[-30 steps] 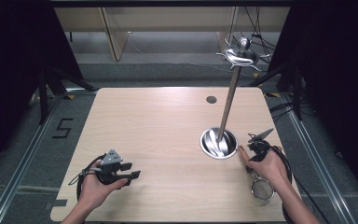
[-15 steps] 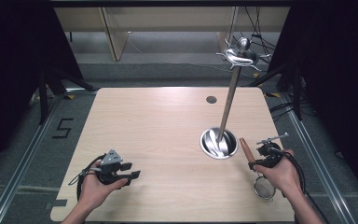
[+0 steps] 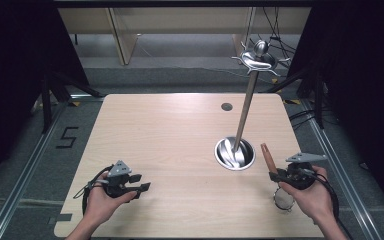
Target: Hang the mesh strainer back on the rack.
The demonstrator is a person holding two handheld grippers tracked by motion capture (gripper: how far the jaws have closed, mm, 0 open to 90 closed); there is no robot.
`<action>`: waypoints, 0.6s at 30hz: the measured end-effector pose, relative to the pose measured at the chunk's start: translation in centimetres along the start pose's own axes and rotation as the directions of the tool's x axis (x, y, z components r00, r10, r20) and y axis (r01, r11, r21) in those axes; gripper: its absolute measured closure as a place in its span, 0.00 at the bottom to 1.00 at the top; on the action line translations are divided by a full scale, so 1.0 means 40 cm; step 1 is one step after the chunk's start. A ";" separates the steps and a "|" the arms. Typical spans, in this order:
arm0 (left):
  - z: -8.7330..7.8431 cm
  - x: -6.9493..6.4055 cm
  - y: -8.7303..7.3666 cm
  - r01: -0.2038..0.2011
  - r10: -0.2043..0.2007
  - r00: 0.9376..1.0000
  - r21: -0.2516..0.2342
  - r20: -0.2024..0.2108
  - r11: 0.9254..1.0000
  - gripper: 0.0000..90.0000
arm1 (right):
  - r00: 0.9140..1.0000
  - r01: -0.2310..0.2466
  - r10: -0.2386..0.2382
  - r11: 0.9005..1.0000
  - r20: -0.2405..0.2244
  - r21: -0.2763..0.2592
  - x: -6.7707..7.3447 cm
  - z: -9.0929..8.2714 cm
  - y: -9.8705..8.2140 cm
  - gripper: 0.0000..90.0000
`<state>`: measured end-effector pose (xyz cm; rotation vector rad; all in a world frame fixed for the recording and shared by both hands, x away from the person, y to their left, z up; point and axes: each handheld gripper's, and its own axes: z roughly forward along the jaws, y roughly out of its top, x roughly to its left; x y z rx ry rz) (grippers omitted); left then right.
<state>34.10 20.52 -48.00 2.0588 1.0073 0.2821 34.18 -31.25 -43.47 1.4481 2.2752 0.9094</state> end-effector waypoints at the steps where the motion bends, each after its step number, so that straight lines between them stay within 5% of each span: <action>1: 0.000 0.000 0.000 0.000 0.000 1.000 0.000 0.000 1.000 0.55 | 1.000 0.030 -0.029 0.999 0.010 -0.028 -0.004 -0.003 -0.004 0.77; 3: 0.000 -0.003 0.000 0.011 -0.011 1.000 -0.008 -0.006 1.000 0.55 | 0.998 0.069 -0.068 0.993 0.014 -0.095 -0.008 -0.004 -0.006 0.77; 4: -0.002 -0.001 0.000 0.002 -0.002 1.000 0.000 -0.010 1.000 0.55 | 0.999 0.038 -0.038 0.994 0.004 -0.099 -0.001 -0.011 -0.008 0.77; 8: -0.002 -0.001 0.000 0.002 -0.002 1.000 -0.007 -0.002 1.000 0.55 | 0.999 0.045 -0.044 0.985 0.007 -0.166 0.002 -0.021 -0.011 0.77; 10: -0.001 -0.001 0.000 0.003 -0.003 1.000 -0.011 -0.001 1.000 0.55 | 0.998 0.064 -0.058 0.972 0.032 -0.228 0.000 -0.023 -0.010 0.77; 18: -0.003 0.001 0.000 0.002 -0.002 1.000 -0.006 0.002 1.000 0.55 | 0.999 0.031 -0.025 0.954 0.024 -0.298 0.010 -0.036 -0.001 0.77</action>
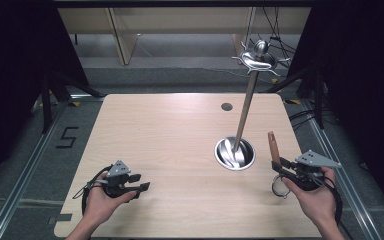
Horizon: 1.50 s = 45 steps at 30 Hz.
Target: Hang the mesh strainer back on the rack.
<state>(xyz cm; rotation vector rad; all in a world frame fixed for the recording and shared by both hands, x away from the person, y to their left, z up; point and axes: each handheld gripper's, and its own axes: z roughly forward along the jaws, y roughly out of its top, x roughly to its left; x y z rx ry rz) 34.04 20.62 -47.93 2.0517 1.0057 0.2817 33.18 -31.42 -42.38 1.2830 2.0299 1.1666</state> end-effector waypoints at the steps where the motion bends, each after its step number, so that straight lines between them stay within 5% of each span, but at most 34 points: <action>1: -0.001 0.000 0.000 0.000 0.000 1.000 0.000 0.000 1.000 0.55 | 1.000 0.005 -0.005 1.000 0.011 -0.013 0.002 -0.003 0.004 0.77; 8: -0.003 0.000 0.000 0.004 -0.004 1.000 -0.009 -0.009 1.000 0.54 | 0.999 0.046 -0.045 0.997 0.009 -0.063 0.003 -0.008 0.017 0.77; 11: -0.004 0.001 0.001 0.014 -0.014 1.000 -0.004 -0.015 1.000 0.54 | 1.000 0.027 -0.026 0.998 0.016 -0.065 0.011 -0.013 0.020 0.77; 13: -0.004 0.002 0.001 0.007 -0.007 1.000 -0.008 -0.008 1.000 0.54 | 0.996 0.080 -0.077 0.993 0.036 -0.083 0.008 -0.012 0.022 0.77; 20: -0.003 0.003 -0.002 0.012 -0.013 1.000 -0.013 -0.019 1.000 0.54 | 0.993 0.115 -0.110 0.987 0.048 -0.115 0.014 -0.013 0.034 0.77; 26: -0.002 0.003 -0.002 0.014 -0.014 1.000 -0.015 -0.024 1.000 0.54 | 0.997 0.068 -0.064 0.989 0.037 -0.133 0.027 -0.016 0.041 0.77; 27: -0.002 0.003 -0.002 0.015 -0.015 1.000 -0.016 -0.025 1.000 0.54 | 0.992 0.119 -0.113 0.983 0.050 -0.141 0.019 -0.016 0.044 0.77; 28: -0.002 0.003 -0.002 0.015 -0.015 1.000 -0.016 -0.025 1.000 0.54 | 0.998 0.054 -0.050 0.991 0.034 -0.124 0.031 -0.019 0.045 0.77; 32: -0.003 0.003 -0.002 0.015 -0.015 1.000 -0.014 -0.021 1.000 0.54 | 0.998 0.060 -0.056 0.987 0.035 -0.146 0.031 -0.024 0.054 0.77; 33: -0.003 0.003 -0.003 0.018 -0.019 1.000 -0.015 -0.022 1.000 0.54 | 0.994 0.108 -0.101 0.981 0.048 -0.163 0.024 -0.023 0.059 0.77; 39: -0.004 0.005 -0.002 0.016 -0.016 1.000 -0.009 -0.017 1.000 0.54 | 0.998 0.054 -0.048 0.984 0.037 -0.169 0.030 -0.036 0.067 0.77; 41: -0.004 0.005 -0.002 0.016 -0.016 1.000 -0.011 -0.018 1.000 0.54 | 0.995 0.096 -0.087 0.975 0.054 -0.202 0.021 -0.034 0.071 0.77; 45: -0.004 0.005 -0.002 0.018 -0.018 1.000 -0.007 -0.016 1.000 0.54 | 0.995 0.096 -0.085 0.971 0.056 -0.218 0.023 -0.037 0.079 0.77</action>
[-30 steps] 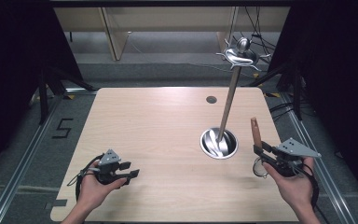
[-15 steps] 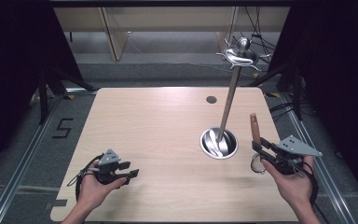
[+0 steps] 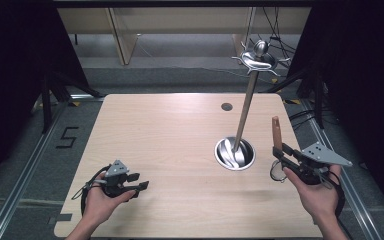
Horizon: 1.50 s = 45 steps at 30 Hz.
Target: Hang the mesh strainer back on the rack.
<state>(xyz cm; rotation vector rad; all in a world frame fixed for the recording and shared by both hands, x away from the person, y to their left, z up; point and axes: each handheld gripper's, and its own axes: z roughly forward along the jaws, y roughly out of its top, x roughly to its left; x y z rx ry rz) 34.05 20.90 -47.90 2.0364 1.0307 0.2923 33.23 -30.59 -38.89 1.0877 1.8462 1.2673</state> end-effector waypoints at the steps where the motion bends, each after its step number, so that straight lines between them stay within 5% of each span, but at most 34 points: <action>1: 0.000 0.000 0.000 0.000 0.000 1.000 0.000 0.000 1.000 0.54 | 1.000 0.015 -0.014 1.000 -0.011 0.007 -0.003 -0.002 0.003 0.77; 17: 0.002 -0.003 -0.002 0.018 -0.018 1.000 -0.029 -0.003 0.999 0.54 | 1.000 0.007 -0.008 0.999 -0.010 -0.049 0.002 -0.001 0.057 0.77; 20: 0.000 -0.001 -0.001 0.006 -0.006 1.000 -0.017 -0.009 1.000 0.54 | 0.999 -0.046 0.045 0.998 -0.014 -0.052 0.009 -0.007 0.071 0.77; 45: 0.001 -0.002 -0.002 0.014 -0.015 1.000 -0.037 -0.012 0.999 0.54 | 1.000 -0.016 0.015 0.991 -0.009 -0.135 0.009 -0.004 0.136 0.77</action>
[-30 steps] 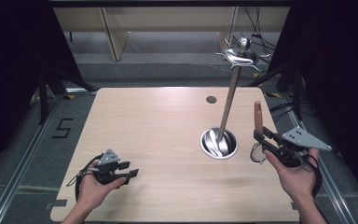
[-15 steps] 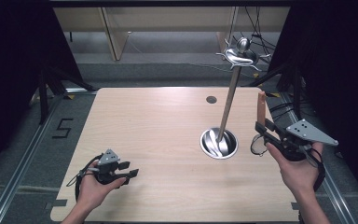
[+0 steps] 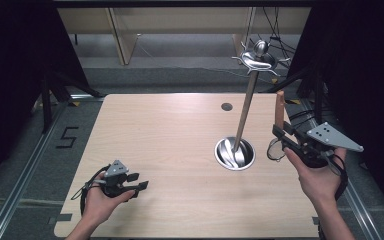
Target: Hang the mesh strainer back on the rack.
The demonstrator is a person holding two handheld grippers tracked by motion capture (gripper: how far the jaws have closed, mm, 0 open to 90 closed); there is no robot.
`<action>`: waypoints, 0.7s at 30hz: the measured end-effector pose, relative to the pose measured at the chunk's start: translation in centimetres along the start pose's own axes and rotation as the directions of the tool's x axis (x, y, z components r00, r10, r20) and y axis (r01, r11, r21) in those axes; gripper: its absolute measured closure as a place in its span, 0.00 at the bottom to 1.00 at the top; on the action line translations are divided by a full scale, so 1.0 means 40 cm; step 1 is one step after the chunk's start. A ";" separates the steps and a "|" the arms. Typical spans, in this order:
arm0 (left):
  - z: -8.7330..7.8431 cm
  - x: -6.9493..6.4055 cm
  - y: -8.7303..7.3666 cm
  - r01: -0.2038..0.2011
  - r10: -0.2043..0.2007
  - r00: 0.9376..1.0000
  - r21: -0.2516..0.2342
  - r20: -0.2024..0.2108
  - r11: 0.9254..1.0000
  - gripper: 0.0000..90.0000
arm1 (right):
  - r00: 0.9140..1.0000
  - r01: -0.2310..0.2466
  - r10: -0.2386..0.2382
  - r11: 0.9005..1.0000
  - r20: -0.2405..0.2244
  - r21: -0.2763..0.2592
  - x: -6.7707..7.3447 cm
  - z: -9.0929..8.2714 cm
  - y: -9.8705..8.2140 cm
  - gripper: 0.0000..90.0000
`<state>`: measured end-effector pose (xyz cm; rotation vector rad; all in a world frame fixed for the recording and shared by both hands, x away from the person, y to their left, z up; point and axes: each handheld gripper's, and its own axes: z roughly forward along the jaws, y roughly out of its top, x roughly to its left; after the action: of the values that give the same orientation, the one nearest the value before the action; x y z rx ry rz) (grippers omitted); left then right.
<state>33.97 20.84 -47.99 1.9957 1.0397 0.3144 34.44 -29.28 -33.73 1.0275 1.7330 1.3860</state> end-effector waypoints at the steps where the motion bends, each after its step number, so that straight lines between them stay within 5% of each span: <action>1: -0.001 0.000 0.001 -0.001 0.001 1.000 0.007 -0.001 1.000 0.54 | 1.000 -0.015 0.015 1.000 -0.004 0.005 0.002 0.000 0.002 0.77; 21: -0.004 0.003 0.001 -0.009 0.009 1.000 0.020 0.003 1.000 0.54 | 0.999 -0.038 0.038 0.999 -0.002 -0.036 0.006 0.000 0.038 0.77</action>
<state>33.98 21.03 -47.89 2.0180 1.0361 0.3064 34.60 -28.88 -32.25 1.0448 1.6919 1.4365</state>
